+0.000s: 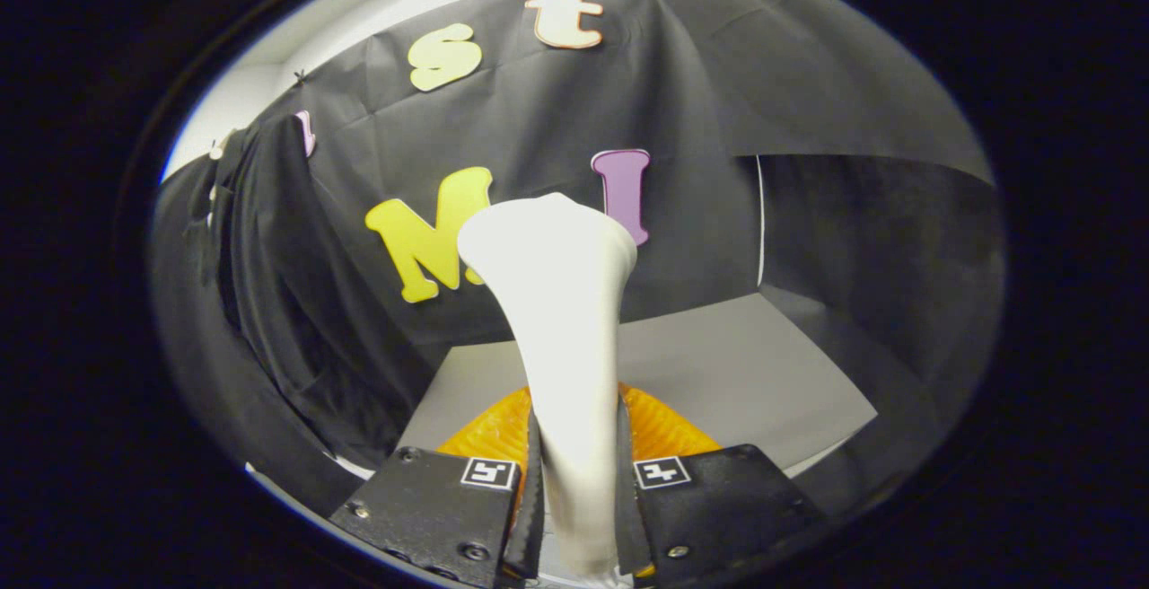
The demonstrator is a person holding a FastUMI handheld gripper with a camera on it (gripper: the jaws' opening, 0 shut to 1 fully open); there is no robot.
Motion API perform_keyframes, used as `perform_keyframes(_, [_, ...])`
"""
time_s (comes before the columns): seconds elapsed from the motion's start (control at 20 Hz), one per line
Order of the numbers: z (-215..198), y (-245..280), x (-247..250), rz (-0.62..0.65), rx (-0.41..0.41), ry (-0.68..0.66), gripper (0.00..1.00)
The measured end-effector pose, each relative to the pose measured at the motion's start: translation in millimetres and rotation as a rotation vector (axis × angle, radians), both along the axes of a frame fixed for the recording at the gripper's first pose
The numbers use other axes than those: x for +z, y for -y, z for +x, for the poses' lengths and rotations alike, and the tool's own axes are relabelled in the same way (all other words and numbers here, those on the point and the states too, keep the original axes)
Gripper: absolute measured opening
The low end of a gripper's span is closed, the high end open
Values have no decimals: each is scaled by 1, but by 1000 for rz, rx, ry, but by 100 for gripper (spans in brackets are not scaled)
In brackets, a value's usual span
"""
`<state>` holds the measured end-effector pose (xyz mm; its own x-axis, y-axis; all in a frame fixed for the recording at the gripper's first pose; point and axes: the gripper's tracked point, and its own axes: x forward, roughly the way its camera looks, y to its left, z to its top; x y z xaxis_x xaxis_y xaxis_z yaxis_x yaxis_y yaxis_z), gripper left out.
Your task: Iron the clothes twice with a garment steamer, once on the left side and once on the right side.
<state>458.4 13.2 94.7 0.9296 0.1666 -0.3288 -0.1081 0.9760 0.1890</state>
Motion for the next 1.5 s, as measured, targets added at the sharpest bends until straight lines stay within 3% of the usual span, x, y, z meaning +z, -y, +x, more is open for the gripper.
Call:
perform_keyframes(0.45, [-133, -92, 39, 6, 3, 140, 35])
perform_keyframes(0.8, [-205, -159, 61, 34, -9, 197, 35])
perform_keyframes(1.15, [-214, -240, 80, 22, 41, 224, 35])
perform_keyframes(1.5, [-185, -302, 104, 33, 94, 249, 35])
